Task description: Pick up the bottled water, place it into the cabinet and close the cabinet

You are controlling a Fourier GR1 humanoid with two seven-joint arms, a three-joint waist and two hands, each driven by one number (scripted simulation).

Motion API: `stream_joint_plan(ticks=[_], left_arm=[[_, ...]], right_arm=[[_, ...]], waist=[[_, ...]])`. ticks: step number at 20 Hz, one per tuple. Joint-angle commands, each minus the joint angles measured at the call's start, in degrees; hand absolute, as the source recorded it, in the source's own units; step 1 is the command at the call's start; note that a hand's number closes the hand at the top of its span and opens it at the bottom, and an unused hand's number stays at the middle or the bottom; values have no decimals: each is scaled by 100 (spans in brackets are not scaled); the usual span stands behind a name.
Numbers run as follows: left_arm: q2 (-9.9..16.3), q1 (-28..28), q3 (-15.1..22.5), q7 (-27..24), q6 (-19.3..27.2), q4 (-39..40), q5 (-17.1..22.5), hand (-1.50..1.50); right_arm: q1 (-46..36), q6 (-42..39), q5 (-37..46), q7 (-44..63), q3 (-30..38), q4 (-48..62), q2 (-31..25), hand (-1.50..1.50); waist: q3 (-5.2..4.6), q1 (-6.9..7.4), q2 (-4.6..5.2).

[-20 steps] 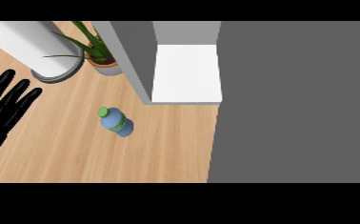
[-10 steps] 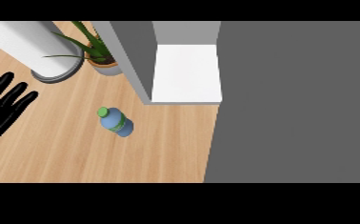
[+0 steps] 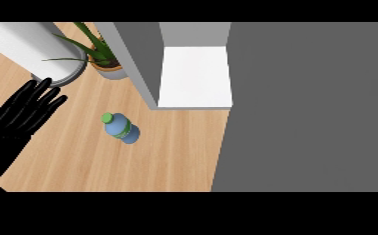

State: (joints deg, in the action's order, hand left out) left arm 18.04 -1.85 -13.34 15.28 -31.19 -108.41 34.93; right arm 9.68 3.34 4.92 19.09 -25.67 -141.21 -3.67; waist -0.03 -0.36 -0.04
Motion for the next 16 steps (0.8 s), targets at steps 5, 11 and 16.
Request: stream_joint_plan(ticks=[5,11,16], left_arm=[[-84,221,-146,-656,-341,1044,-758,-150],[-436,542,229,-1438,-326,2264,-1882,-150],[-279,783,135,-2148,-445,3276,-2421,-150]], right_arm=[[-215,215,401,371,-103,-370,-75,-150],[111,451,974,299,-939,-566,-160,-150],[5,490,586,422,-508,-597,-372,-150]], waist=[[-2,9,5],[-7,-71,-4],[-5,-49,8]])
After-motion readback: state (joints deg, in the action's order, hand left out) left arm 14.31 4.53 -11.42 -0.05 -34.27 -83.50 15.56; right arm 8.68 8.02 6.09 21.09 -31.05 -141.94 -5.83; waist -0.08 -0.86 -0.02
